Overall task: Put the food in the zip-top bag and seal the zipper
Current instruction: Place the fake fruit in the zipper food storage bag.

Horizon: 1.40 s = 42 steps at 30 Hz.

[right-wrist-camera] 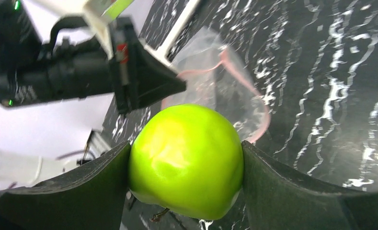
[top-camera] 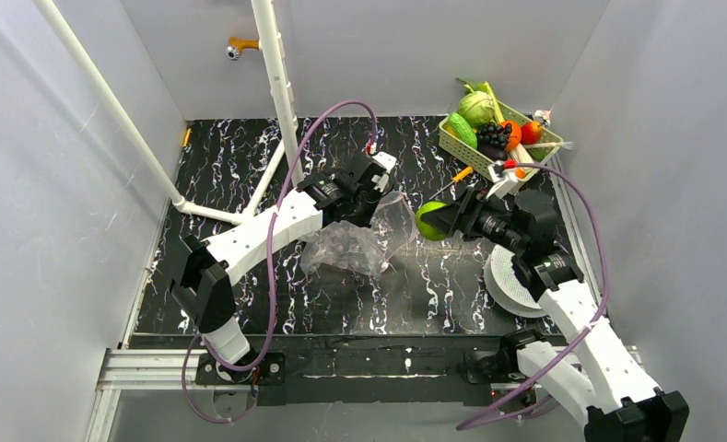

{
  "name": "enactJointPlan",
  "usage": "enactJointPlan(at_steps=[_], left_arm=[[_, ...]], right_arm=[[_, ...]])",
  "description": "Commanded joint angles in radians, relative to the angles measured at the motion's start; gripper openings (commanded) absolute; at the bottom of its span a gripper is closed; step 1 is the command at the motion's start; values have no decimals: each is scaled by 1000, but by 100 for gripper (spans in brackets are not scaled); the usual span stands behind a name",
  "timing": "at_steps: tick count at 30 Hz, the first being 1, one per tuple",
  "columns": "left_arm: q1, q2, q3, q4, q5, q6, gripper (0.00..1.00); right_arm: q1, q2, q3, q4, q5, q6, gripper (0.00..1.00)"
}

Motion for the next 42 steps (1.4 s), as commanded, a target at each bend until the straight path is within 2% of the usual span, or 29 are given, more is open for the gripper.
enactJointPlan(at_steps=[1, 6, 12, 14, 17, 19, 25, 34, 39, 42], left_arm=[[0, -52, 17, -3, 37, -12, 0], [0, -68, -4, 27, 82, -18, 0], [1, -95, -18, 46, 102, -12, 0], [0, -111, -29, 62, 112, -8, 0], [0, -128, -34, 69, 125, -11, 0], [0, -138, -34, 70, 137, -14, 0], [1, -158, -38, 77, 162, -21, 0], [1, -177, -50, 91, 175, -21, 0], [0, -206, -72, 124, 187, -18, 0], [-1, -267, -118, 185, 193, -7, 0]], right_arm=[[119, 16, 16, 18, 55, -47, 1], [198, 111, 10, 135, 124, 8, 1], [264, 272, 74, 158, 213, 49, 3], [280, 297, 89, 153, 239, 49, 16], [293, 309, 96, 155, 262, 50, 51], [296, 308, 96, 158, 262, 54, 68], [311, 310, 110, 146, 233, 54, 97], [317, 304, 207, 4, 267, 30, 98], [315, 256, 272, -121, 400, -2, 98], [315, 194, 298, -202, 534, -26, 98]])
